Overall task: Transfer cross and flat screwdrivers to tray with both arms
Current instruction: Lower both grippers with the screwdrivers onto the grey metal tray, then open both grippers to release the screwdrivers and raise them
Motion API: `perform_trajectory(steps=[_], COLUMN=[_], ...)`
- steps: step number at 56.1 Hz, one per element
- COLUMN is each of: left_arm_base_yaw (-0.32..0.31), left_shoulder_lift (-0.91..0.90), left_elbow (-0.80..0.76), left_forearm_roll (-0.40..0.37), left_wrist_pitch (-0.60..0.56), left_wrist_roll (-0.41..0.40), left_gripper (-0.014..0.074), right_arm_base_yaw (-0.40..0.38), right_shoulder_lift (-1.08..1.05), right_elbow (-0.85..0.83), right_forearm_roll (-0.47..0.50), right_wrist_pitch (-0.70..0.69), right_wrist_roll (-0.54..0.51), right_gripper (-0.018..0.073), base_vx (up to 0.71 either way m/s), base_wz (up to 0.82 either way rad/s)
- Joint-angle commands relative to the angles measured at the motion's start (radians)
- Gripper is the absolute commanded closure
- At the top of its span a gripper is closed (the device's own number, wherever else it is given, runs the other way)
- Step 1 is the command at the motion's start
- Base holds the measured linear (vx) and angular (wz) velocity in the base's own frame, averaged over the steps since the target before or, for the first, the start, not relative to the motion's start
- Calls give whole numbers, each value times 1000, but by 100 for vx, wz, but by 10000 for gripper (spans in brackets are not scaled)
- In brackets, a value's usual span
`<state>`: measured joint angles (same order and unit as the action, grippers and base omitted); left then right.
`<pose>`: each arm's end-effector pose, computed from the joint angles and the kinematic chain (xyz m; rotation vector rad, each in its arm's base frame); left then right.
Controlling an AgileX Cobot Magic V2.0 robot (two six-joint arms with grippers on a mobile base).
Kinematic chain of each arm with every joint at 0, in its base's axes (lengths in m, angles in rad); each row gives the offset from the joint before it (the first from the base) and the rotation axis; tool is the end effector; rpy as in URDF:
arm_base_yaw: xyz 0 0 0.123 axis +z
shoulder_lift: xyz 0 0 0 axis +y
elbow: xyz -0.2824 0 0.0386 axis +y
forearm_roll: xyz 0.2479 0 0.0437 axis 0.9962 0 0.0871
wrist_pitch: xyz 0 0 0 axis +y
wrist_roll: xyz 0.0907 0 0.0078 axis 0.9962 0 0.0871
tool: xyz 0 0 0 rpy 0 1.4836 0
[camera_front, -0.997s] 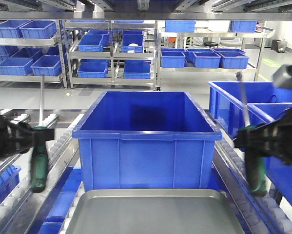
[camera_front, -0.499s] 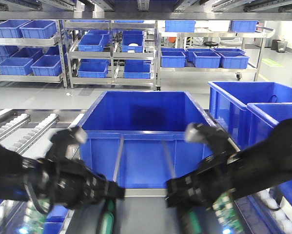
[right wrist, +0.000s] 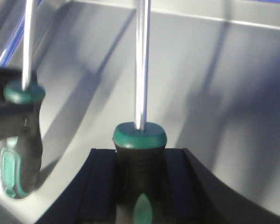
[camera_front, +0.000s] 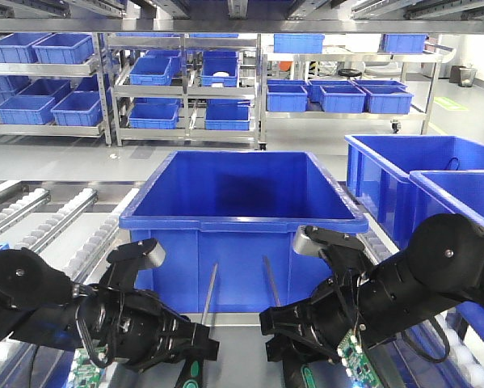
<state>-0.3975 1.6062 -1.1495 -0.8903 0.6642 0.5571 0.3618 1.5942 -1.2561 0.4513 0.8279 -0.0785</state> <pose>0.3006 -0.1736 0.2749 0.4643 2.4051 -0.8794 0.3059 0.1471 0.2896 -0.2850 2.6336 0.6355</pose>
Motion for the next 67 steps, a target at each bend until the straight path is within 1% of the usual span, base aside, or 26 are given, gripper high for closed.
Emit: perform_trajectory(steps=[1, 6, 8, 11, 15, 19, 26, 31, 35, 41, 44, 52, 58, 67], left_arm_base_yaw=[-7, -7, -7, -7, -7, -2, 15, 29, 39, 40, 40, 40, 40, 37], left_shoulder_lift=[-40, -40, -40, -40, -40, -47, -101, -184, -264, -389, -436, -531, -565, -566], left_elbow=[-26, -26, -26, -26, -26, -26, -26, -26, -26, -26, -26, -26, -26, -26], left_forearm_roll=[-54, -54, -54, -54, -54, -54, -52, -52, -44, -2, 22, 83, 108, 105], left_wrist_pitch=[-37, -24, -19, -10, -3, -4, -26, -100, -170, -258, -282, -274, -230, -142], left_wrist_roll=[6, 31, 31, 31, 31, 31, 32, 32, 35, 62, 65, 65, 65, 57], left_gripper=[155, 91, 74, 60, 59, 62, 64, 64, 64, 64, 64, 64, 64, 64], right_arm_base_yaw=[-6, -6, -6, -6, -6, -6, -6, -6, -6, -6, -6, -6, -6, -6], right_shoulder_lift=[-41, -41, -41, -42, -46, -65, -146, -232, -293, -362, -381, -413, -415, -412], right_elbow=[-34, -34, -34, -34, -34, -34, -34, -34, -34, -34, -34, -34, -34, -34], right_forearm_roll=[21, 22, 22, 22, 19, 1, -38, -97, -150, -207, -214, -212, -212, -210], right_wrist_pitch=[-47, -32, -24, -18, -10, -11, -74, -134, -155, -167, -169, -160, -159, -159], right_wrist_roll=[1, 3, 5, 4, 1, 1, -1, 3, 4, 8, 8, 3, 3, 3], right_gripper=[189, 64, 9, -44, -97, -114, -107, -94, -83, -65, -56, -14, 20, 68], base_vx=[0, 0, 0, 0, 0, 0, 0, 0, 0, 0, 0, 0, 0, 0], base_wz=[0, 0, 0, 0, 0, 0, 0, 0, 0, 0, 0, 0, 0, 0])
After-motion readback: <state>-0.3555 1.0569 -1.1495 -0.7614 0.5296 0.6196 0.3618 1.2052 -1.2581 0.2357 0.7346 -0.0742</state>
